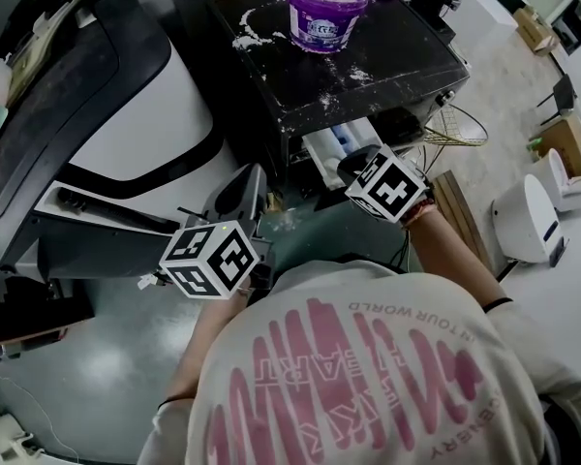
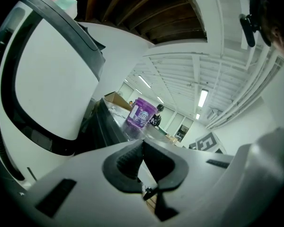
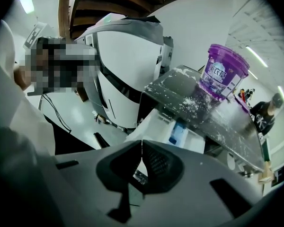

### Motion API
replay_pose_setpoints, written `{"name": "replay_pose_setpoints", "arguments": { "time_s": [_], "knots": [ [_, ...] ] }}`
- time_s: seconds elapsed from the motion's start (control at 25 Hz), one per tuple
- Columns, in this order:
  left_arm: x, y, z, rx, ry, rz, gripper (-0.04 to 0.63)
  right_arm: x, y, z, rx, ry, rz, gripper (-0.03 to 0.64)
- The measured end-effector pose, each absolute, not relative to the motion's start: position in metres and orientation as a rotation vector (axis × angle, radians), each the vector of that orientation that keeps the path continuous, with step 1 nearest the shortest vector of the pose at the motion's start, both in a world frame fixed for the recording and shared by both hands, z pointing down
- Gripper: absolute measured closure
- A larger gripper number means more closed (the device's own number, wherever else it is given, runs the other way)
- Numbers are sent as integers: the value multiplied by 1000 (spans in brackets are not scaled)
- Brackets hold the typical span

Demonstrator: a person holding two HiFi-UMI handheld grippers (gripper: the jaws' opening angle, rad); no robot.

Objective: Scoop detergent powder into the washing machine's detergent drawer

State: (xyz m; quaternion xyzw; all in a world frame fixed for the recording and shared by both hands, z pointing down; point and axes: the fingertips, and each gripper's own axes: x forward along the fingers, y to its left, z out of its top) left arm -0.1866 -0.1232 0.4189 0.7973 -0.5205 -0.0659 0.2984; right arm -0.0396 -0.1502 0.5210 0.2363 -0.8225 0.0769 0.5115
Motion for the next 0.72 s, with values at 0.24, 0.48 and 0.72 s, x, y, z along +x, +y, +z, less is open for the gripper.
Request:
{"name": "replay_pose_setpoints", "arguments": {
  "time_s": [0.24, 0.48, 0.72],
  "knots": [
    [-186, -122, 423, 2116, -1371, -164, 594, -40, -148, 519, 533, -1981, 135, 612],
    [-181, -118, 425, 2110, -1369, -152, 594, -38, -147, 517, 521, -2001, 86, 612],
    [-179, -109, 432, 2085, -1385, -145, 594, -36, -145, 513, 529, -2021, 10, 612]
  ]
}}
